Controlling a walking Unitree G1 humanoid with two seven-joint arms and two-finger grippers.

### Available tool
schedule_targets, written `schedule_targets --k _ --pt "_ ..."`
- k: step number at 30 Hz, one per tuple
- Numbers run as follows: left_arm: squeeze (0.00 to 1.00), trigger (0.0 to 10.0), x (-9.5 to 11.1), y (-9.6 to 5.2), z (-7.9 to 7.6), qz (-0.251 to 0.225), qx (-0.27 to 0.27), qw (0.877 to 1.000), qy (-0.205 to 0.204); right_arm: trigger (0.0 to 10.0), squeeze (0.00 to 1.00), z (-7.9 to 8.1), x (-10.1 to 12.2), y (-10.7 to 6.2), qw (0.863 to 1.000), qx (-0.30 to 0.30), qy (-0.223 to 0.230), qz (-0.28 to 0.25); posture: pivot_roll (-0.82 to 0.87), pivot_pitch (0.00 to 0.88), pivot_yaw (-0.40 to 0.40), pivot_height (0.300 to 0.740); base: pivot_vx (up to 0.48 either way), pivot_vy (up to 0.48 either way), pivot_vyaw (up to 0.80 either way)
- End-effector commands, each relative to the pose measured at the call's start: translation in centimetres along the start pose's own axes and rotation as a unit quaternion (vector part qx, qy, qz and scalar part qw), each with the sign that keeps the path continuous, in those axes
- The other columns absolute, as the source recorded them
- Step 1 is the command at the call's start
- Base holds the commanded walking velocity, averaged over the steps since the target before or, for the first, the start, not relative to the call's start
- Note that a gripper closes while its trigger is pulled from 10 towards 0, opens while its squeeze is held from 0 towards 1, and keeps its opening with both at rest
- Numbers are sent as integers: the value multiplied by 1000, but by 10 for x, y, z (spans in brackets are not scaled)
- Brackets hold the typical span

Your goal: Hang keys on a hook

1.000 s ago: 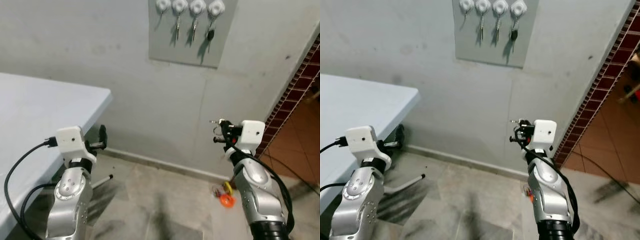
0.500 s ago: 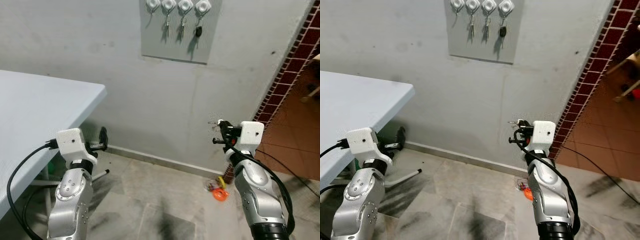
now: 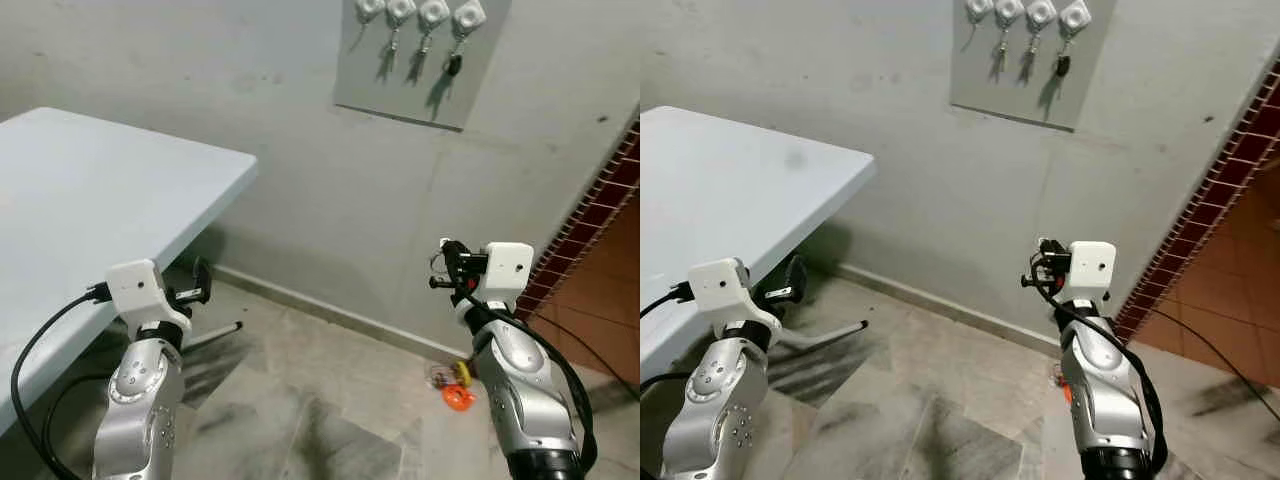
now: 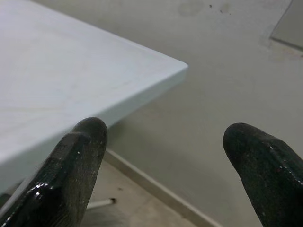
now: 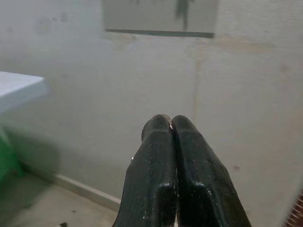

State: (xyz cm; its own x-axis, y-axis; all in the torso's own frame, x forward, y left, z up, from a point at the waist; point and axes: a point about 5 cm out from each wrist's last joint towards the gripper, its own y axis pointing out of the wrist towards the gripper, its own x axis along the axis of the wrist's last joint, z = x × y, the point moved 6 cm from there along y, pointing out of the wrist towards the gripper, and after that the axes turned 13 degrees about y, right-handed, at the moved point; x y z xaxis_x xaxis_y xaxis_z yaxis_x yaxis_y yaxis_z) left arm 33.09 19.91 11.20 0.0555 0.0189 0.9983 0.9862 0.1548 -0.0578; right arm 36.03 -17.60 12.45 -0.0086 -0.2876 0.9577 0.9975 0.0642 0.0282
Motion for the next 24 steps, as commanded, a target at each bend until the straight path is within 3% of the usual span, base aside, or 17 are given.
schedule_targets --k 1,5,24 --pt "0 10000 3 1 2 0 6 1000 -5 10000 0 -1 7 -1 1000 1 -2 -7 -44 68 -32 740 0 0 0" --pt "0 10000 2 1 3 4 10 1000 16 10000 0 -2 8 -1 1000 2 -6 -10 -44 73 -31 740 0 0 0" --pt "0 10000 9 5 14 -4 24 999 42 10000 0 4 9 0 1000 9 -8 -17 -43 83 -27 740 0 0 0"
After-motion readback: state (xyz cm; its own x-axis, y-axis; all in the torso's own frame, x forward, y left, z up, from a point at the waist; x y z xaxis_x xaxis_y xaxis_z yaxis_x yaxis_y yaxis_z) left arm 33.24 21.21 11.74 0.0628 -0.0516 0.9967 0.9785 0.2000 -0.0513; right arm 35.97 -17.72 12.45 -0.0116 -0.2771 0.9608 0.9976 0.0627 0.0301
